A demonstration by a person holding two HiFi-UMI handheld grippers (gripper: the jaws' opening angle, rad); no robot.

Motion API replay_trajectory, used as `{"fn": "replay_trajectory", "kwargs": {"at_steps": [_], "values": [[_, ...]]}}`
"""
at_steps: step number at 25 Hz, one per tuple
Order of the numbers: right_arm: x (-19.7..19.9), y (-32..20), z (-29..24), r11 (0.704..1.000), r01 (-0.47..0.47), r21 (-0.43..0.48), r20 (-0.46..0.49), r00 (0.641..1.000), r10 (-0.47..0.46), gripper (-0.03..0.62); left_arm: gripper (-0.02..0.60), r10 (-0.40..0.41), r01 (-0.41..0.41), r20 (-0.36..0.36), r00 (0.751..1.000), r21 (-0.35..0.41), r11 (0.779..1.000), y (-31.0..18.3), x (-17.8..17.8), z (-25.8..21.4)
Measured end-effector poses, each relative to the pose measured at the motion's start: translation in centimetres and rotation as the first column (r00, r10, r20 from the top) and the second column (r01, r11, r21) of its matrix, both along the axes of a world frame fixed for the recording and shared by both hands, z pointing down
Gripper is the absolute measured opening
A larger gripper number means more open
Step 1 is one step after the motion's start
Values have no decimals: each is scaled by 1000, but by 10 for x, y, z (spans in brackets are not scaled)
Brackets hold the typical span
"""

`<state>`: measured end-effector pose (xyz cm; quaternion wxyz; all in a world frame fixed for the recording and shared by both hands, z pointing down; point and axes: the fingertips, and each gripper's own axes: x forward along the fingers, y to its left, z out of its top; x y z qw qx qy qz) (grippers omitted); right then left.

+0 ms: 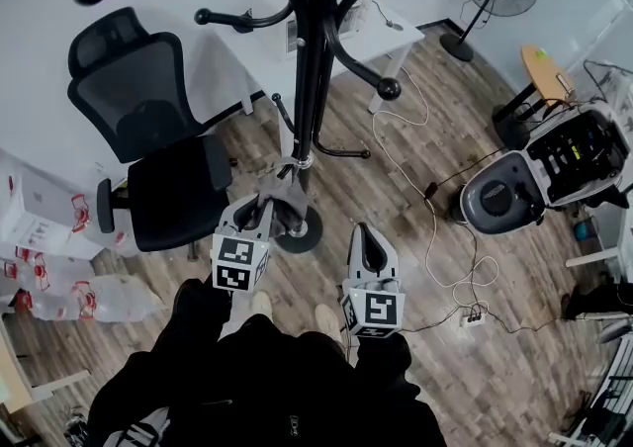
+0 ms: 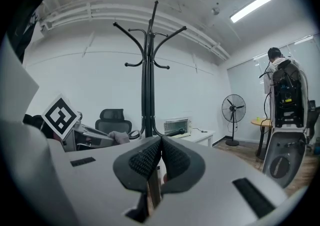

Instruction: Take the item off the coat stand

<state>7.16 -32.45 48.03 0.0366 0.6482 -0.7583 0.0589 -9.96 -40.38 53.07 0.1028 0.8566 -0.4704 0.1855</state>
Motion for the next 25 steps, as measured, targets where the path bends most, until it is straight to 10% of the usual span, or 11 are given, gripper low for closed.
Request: {"fn": "replay_trajectory", "kwargs": {"at_steps": [25], "values": [[-9,6,-24,995,83,52,-8,997,-83,17,28,-69,74,-56,996,93,993,21,-9,-61]]}}
